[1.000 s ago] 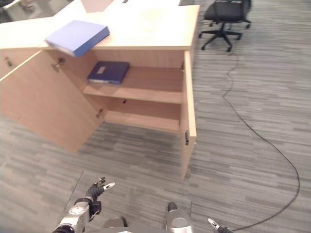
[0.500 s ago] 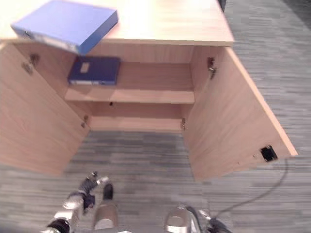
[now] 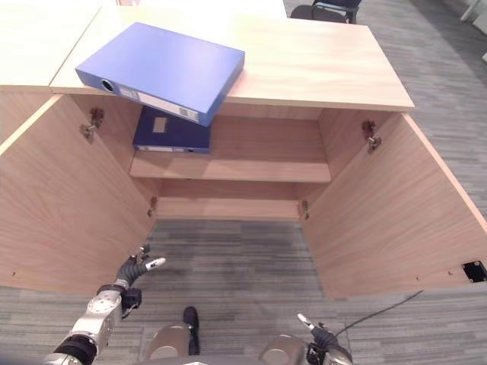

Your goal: Put the empty folder in the office cabinet

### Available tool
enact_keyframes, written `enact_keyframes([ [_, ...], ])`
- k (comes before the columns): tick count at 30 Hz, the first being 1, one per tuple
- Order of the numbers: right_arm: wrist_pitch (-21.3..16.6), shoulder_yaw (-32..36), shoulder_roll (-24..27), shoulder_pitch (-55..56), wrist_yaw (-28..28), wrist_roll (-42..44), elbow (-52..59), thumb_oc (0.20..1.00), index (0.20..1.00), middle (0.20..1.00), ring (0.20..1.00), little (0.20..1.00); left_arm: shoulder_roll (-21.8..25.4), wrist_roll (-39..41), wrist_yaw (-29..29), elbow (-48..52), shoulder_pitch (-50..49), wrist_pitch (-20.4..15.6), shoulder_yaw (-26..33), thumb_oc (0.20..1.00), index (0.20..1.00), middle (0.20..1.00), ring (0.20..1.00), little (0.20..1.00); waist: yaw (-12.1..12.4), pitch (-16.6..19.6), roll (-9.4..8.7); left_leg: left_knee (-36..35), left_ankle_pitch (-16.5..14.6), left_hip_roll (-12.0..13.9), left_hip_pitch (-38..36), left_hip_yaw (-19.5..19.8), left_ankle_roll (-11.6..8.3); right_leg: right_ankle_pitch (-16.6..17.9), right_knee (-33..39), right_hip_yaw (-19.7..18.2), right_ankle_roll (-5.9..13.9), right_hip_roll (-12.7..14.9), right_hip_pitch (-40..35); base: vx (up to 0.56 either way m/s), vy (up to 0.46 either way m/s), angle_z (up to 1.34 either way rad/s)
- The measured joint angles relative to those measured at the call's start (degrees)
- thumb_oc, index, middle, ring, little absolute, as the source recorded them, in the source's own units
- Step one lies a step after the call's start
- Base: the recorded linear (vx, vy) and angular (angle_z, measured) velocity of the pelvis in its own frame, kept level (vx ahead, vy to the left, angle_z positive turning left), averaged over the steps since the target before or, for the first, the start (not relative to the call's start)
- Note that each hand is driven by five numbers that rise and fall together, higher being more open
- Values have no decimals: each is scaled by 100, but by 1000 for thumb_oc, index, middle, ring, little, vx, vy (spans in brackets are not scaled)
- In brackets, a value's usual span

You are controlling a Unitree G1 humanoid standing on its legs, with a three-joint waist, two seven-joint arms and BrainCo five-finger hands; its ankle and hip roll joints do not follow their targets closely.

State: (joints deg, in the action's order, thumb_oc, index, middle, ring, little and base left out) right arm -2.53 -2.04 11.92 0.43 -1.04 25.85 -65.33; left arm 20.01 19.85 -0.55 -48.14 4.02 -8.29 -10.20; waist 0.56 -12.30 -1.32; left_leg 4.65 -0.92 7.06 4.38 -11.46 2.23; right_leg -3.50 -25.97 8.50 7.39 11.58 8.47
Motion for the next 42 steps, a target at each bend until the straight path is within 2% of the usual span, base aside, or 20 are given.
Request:
enact_keyframes([
  [1, 3, -63, 73, 8, -1, -1, -22, 1000, 1000, 1000, 1000, 1000, -109, -21, 1, -108, -12, 83, -6, 1000, 1000, 1000, 1000, 1000, -55, -28, 47, -299, 163, -41, -114, -36, -88, -189, 637, 326, -218, -481, 54, 47, 18, 15],
  [3, 20, -61, 109, 55, -14, 0, -78, 1000, 1000, 1000, 1000, 1000, -196, -57, 7, -161, -10, 121, -69, 1000, 1000, 1000, 1000, 1000, -82, -3, -74, -441, 276, -307, -137, -39, -106, -129, 1356, 601, -206, -459, 39, 28, 13, 43],
  [4, 18, -61, 117, 184, -16, -1, -143, 1000, 1000, 1000, 1000, 1000, -243, -60, 23, -87, -62, 96, -136, 1000, 1000, 1000, 1000, 1000, -85, 35, -131, -498, 298, -495, -186, 76, -132, 341, 1727, 707, -303, -325, -76, 94, 29, 46],
  [6, 18, -54, 127, 209, -13, 0, -234, 1000, 1000, 1000, 1000, 1000, -324, -61, 31, -18, -214, 92, -151, 1000, 1000, 1000, 1000, 1000, -74, 57, -7, -542, 331, -467, -222, 110, -166, 443, 1952, 679, -379, -436, -191, 106, 21, 11],
  [7, 14, -15, 159, 198, -9, 0, -282, 1000, 1000, 1000, 1000, 1000, -393, -61, 56, 68, -398, 97, -114, 1000, 1000, 1000, 1000, 1000, -38, 65, 115, -683, 381, -420, -368, 76, -245, 557, 2272, 668, -417, -546, -408, 80, -15, -12],
  [9, 15, -16, 240, 212, -10, -3, -275, 1000, 1000, 1000, 1000, 1000, -412, -61, 121, 161, -501, 98, -124, 1000, 1000, 1000, 1000, 1000, -30, 95, 190, -752, 387, -368, -487, 79, -273, 621, 2521, 724, -435, -629, -647, 90, -24, -1],
  [14, 22, 16, 443, 365, -11, -10, -281, 1000, 1000, 1000, 1000, 1000, -410, -97, 212, 386, -688, 94, -107, 1000, 1000, 1000, 1000, 1000, -32, 168, 210, -990, 360, -360, -912, 89, -343, 752, 3109, 786, -441, -735, -1254, 101, -34, 3],
  [17, 21, 15, 458, 437, -2, -14, -274, 1000, 1000, 1000, 1000, 1000, -410, -116, 231, 361, -758, 107, -102, 1000, 1000, 1000, 1000, 1000, -31, 309, 212, -983, 314, -367, -969, 87, -362, 753, 3101, 780, -479, -735, -1304, 58, -40, 0],
  [34, 65, -9, 505, 542, 113, -91, -502, 1000, 1000, 1000, 1000, 1000, -412, -176, 232, 105, -828, 155, -104, 1000, 1000, 1000, 1000, 1000, -53, 354, 220, -1013, 256, -341, -1056, 241, -392, 664, 3060, 790, -504, -756, -1443, 4, -67, 3],
  [38, 55, -83, 498, 537, 144, -237, -462, 1000, 1000, 1000, 1000, 1000, -395, -170, 216, 39, -794, 155, -96, 1000, 1000, 1000, 1000, 1000, -61, 314, 174, -633, 231, -263, -774, 327, -489, 577, 2996, 793, -576, -848, -1349, -26, -141, 13],
  [42, 37, -194, 486, 441, 166, -238, -442, 1000, 1000, 1000, 1000, 1000, -382, -169, 189, -180, -513, 157, -26, 1000, 1000, 1000, 1000, 1000, -14, 36, -2, 160, 224, -191, -408, 542, -645, 518, 3071, 779, -721, -895, -1409, 17, -135, 15],
])
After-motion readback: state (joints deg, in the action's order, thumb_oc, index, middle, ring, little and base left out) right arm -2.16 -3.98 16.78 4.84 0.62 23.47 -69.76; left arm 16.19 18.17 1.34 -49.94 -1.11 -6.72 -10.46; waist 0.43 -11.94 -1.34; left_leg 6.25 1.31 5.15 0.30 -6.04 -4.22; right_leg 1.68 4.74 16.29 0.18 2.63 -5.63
